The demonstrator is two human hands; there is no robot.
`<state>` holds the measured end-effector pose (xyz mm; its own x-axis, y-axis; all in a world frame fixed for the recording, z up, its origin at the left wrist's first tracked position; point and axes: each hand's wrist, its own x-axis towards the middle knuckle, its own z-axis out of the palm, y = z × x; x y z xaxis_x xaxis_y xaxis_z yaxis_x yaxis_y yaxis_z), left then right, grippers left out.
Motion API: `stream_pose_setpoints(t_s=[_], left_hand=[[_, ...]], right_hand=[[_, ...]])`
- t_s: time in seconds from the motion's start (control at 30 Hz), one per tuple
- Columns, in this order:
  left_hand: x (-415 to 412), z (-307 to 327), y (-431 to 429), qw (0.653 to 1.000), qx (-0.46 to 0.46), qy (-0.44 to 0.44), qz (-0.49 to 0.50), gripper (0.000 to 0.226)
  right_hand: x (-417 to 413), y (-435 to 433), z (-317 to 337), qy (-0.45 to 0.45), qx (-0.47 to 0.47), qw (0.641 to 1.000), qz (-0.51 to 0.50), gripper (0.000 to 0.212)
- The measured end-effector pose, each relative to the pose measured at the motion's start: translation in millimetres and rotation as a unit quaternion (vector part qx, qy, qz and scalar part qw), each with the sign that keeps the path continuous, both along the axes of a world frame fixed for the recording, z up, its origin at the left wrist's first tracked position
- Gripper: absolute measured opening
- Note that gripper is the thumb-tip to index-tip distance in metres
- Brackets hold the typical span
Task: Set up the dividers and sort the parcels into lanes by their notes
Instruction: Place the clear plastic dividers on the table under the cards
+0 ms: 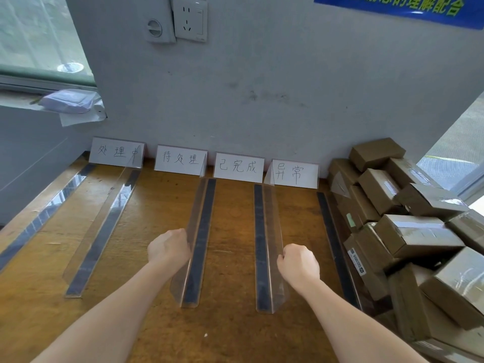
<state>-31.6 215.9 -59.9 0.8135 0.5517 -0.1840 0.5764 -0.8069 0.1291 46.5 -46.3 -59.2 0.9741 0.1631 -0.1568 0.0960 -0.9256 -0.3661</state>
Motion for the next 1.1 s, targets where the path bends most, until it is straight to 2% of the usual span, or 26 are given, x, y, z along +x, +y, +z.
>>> stream_pose_setpoints(t_s=[0.57,0.9,1.1], left_hand=[[-0.9,-5.4,6.2,1.000,0.005,-0.002,0.008,0.023],[-3.5,-0.3,4.9,1.000,0.012,-0.005,0.012,0.016],[-0.7,8.6,-0.8,0.999,0.009,-0.031,0.006,0.027]], right_hand=[[0.4,2.3,5.6,0.001,-0.035,0.999,0.023,0.013],[1.8,-2.4,8.6,-0.001,-0.066,0.997,0.036,0.026],[1.5,-3.1,11.1,-0.010,-0.071,0.996,0.044,0.030]])
